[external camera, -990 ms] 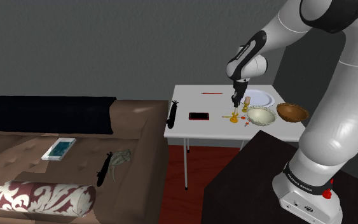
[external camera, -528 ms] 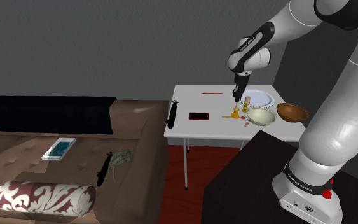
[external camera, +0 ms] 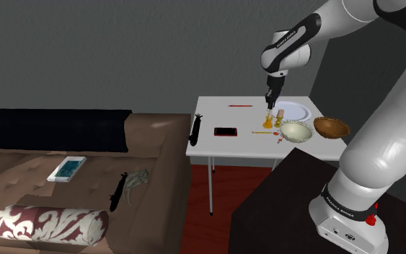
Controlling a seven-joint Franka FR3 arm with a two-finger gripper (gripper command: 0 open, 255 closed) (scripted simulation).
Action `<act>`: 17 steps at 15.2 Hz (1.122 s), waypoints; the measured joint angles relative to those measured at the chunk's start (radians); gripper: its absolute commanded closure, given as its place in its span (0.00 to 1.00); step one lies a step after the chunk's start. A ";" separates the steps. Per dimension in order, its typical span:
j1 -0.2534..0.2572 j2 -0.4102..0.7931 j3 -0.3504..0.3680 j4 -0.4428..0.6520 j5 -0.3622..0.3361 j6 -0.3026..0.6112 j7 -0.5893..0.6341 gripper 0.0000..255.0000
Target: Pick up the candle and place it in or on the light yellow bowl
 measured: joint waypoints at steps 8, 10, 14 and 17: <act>0.000 -0.067 0.004 0.048 -0.024 -0.112 0.016 1.00; -0.007 -0.088 -0.001 0.052 -0.032 -0.135 0.008 1.00; -0.045 -0.147 -0.040 0.039 -0.064 -0.175 -0.049 1.00; -0.077 -0.177 -0.075 0.041 -0.085 -0.201 -0.106 1.00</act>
